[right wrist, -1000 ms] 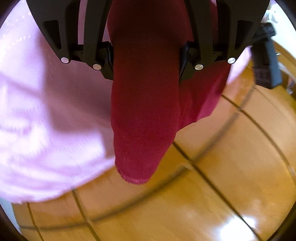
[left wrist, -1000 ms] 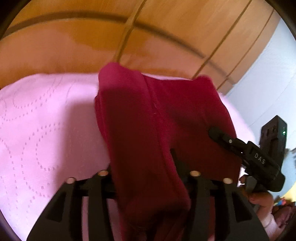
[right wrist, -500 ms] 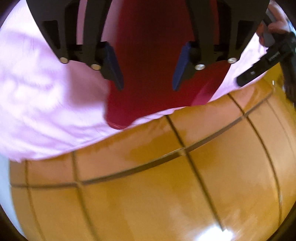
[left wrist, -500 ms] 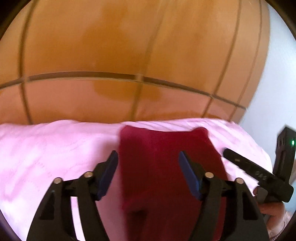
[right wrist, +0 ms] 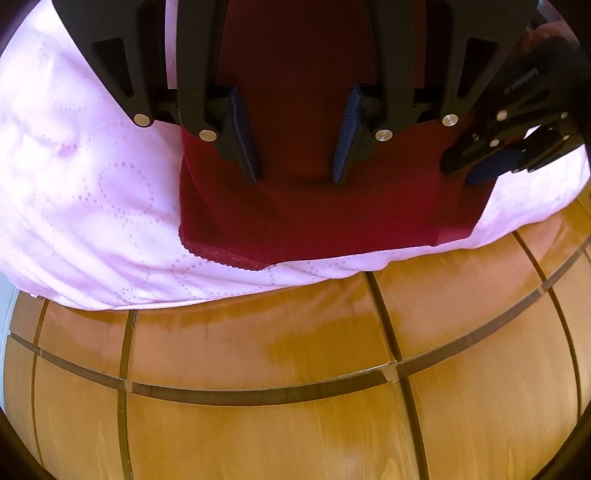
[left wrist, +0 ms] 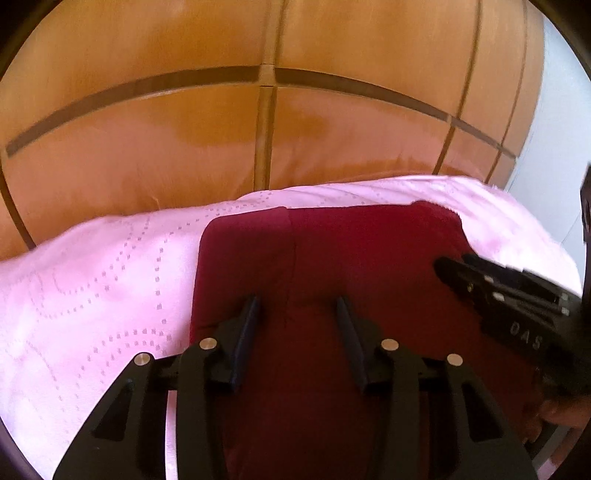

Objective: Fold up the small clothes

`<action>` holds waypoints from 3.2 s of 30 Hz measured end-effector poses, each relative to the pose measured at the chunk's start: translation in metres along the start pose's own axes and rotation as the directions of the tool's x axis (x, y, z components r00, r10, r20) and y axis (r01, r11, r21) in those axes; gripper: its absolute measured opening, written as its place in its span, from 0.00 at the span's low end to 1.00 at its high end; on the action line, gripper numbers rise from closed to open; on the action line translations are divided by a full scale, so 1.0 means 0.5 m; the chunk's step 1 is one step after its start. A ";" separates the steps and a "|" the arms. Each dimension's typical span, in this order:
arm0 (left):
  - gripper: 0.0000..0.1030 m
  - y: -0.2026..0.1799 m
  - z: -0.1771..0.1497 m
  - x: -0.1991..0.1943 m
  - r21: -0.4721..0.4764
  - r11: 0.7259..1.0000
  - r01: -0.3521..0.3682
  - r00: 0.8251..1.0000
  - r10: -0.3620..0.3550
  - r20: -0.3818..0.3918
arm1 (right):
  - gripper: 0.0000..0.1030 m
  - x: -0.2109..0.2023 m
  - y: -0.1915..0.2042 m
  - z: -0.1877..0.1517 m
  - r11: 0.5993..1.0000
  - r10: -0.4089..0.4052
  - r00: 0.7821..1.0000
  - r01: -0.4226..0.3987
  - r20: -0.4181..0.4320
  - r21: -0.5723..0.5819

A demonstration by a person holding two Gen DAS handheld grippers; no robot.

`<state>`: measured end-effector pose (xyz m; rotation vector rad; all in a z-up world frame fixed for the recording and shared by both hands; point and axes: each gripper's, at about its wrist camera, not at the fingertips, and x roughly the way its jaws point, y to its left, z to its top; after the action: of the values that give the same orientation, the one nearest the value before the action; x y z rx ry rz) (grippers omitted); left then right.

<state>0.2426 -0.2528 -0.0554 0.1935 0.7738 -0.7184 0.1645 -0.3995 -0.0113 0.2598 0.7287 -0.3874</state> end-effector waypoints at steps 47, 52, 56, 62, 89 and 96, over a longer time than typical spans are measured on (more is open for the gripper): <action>0.98 0.056 -0.228 -0.287 -0.193 0.975 -0.110 0.992 0.119 0.036 | 0.65 -0.289 0.078 -0.228 0.998 0.038 0.998 -0.040 0.050 0.037; 0.98 0.052 -0.243 -0.336 -0.217 0.959 -0.184 0.980 0.197 0.036 | 0.84 -0.335 0.077 -0.247 0.997 0.046 0.997 -0.051 0.067 0.065; 0.98 0.036 -0.261 -0.378 -0.214 0.946 -0.244 0.963 0.262 0.060 | 0.93 -0.368 0.081 -0.257 0.996 0.038 0.997 -0.044 0.074 0.077; 0.98 0.005 -0.285 -0.437 -0.178 0.933 -0.313 0.936 0.334 0.107 | 0.97 -0.414 0.094 -0.278 0.997 -0.019 0.997 0.013 0.074 0.076; 0.98 -0.001 -0.314 -0.495 -0.212 0.925 -0.316 0.934 0.343 0.105 | 0.97 -0.480 0.122 -0.297 0.996 -0.089 0.987 0.086 0.131 0.029; 0.98 -0.002 -0.313 -0.495 -0.217 0.923 -0.317 0.933 0.344 0.102 | 0.97 -0.483 0.124 -0.301 0.996 -0.085 0.988 0.082 0.128 0.029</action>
<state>0.0303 -0.0604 0.0059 0.0898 0.6536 -0.3264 -0.0622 -0.2286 0.0527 0.2247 0.6092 -0.4882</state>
